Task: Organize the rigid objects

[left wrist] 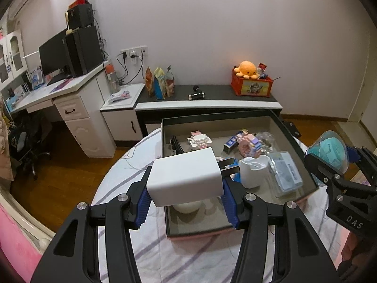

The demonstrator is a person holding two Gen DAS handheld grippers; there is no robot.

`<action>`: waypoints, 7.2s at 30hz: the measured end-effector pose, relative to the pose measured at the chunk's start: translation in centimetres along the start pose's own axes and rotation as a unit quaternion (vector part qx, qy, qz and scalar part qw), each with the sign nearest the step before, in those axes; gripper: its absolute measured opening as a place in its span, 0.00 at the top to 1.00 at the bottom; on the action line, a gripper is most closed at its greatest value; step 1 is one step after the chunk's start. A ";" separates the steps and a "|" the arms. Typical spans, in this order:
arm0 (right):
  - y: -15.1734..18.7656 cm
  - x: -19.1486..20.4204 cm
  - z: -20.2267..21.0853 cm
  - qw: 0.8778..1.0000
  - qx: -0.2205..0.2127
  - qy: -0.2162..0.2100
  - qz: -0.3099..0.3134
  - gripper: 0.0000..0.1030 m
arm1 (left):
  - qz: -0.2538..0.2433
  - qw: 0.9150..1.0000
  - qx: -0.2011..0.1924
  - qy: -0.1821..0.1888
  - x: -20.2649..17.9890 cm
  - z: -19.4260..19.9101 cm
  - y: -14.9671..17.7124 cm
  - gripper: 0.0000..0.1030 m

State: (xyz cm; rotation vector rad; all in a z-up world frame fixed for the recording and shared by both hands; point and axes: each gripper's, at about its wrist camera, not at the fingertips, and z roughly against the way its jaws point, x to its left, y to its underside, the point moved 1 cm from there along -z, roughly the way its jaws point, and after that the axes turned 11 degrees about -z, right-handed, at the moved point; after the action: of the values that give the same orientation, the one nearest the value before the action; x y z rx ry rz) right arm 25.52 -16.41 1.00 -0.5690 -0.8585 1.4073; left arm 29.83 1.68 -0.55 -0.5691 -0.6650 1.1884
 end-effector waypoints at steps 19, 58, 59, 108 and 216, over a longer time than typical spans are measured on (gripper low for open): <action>0.5 -1.3 -7.4 0.997 0.076 0.010 -0.014 0.29 | -0.024 0.997 0.075 0.023 -1.4 -7.2 0.4 0.48; -2.6 -1.4 -13.7 0.990 0.126 0.052 0.021 0.25 | -0.038 0.993 0.115 -0.007 1.3 -13.8 -2.6 0.05; -2.6 -1.2 -13.8 0.990 0.127 0.054 0.026 0.21 | -0.039 0.993 0.114 -0.007 1.3 -13.8 -2.6 0.04; 6.3 1.6 14.5 0.999 -0.033 0.019 0.000 0.20 | 0.000 0.998 -0.056 -0.012 -3.5 14.8 9.0 0.00; 13.1 0.4 21.7 0.951 -0.306 0.039 -0.022 0.13 | 0.009 0.952 -0.278 -0.126 -5.7 20.0 14.2 0.00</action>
State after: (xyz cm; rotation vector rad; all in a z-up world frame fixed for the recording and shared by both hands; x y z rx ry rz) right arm 0.33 -17.73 3.62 -1.0586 -1.2415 1.0546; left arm 4.84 1.32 2.01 -0.9017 -1.2344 1.0960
